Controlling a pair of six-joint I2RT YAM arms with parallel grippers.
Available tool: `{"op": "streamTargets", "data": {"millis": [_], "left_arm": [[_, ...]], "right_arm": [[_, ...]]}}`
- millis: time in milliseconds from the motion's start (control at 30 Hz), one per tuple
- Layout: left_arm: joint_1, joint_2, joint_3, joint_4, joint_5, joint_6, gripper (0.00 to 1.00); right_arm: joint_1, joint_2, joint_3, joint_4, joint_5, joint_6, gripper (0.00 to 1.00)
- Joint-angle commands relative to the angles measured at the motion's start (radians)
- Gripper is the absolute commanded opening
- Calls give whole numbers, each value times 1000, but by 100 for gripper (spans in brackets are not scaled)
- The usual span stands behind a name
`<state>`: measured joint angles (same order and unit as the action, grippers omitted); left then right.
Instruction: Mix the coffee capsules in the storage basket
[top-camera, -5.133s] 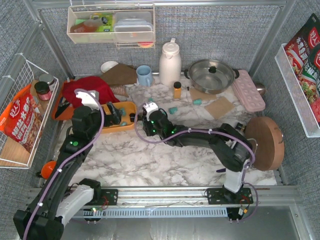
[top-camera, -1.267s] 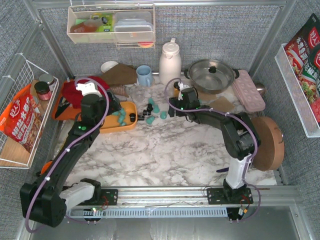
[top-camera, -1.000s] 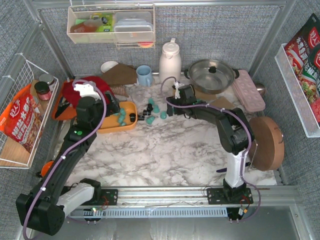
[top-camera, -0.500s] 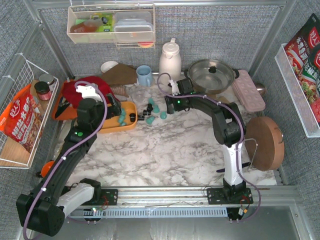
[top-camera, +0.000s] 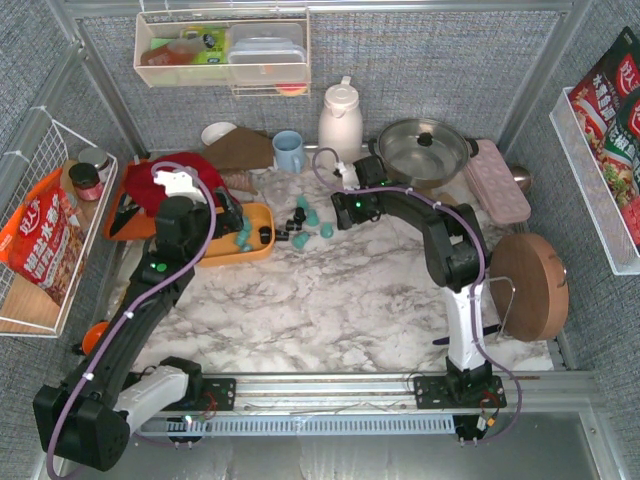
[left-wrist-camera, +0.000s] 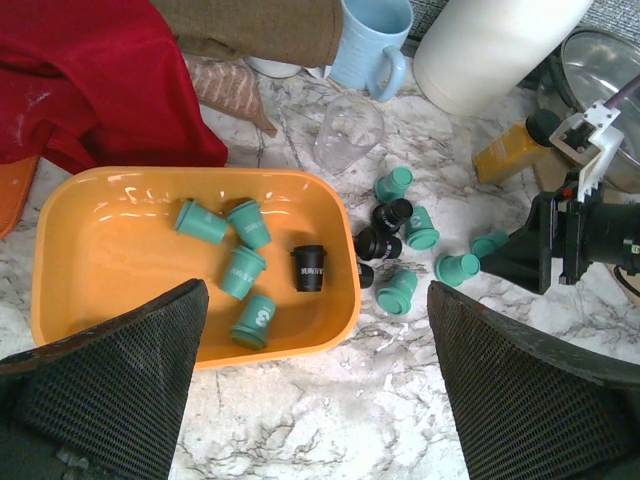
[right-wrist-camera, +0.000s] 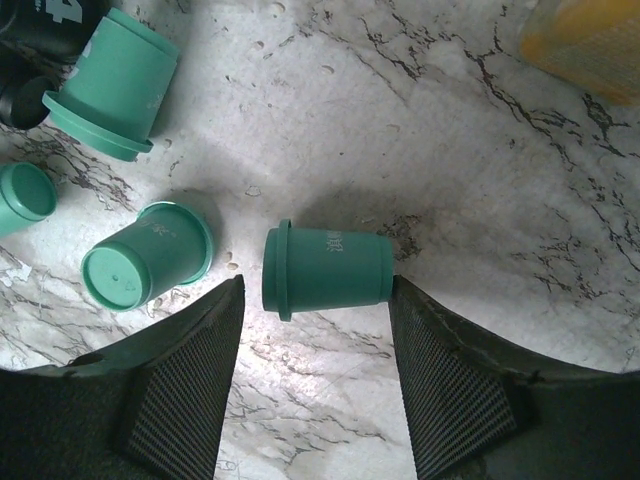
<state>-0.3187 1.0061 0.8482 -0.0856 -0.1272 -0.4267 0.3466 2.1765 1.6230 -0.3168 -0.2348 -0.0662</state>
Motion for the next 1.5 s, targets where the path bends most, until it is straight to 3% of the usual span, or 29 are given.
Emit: {"op": "streamTargets", "data": {"millis": [0,267,433,700,900,1033,1300,1467], "left_arm": [[0,0,-2,14,13,3,99],[0,-2,-4,15,21,3,99],[0,-2,-7,22,32,3,99],[0,34,-4,62,154,4,99],[-19,118,9,135,396,-18,99],[-98,192,49,109,414,32,99],[-237,319,48,164,484,41,95],[-286,347,23,232,518,10,92]], "right_arm": [[0,11,15,2,-22,-41,64],[1,43,72,-48,-37,-68,61],[0,10,27,-15,-61,-95,44],[-1,-178,-165,93,-246,-213,43],[-1,-494,-548,404,-456,-332,43],[4,-628,-733,589,-559,-351,43],[63,-733,-1020,1056,-629,-503,41],[107,-751,-1066,1150,-606,-550,39]]}}
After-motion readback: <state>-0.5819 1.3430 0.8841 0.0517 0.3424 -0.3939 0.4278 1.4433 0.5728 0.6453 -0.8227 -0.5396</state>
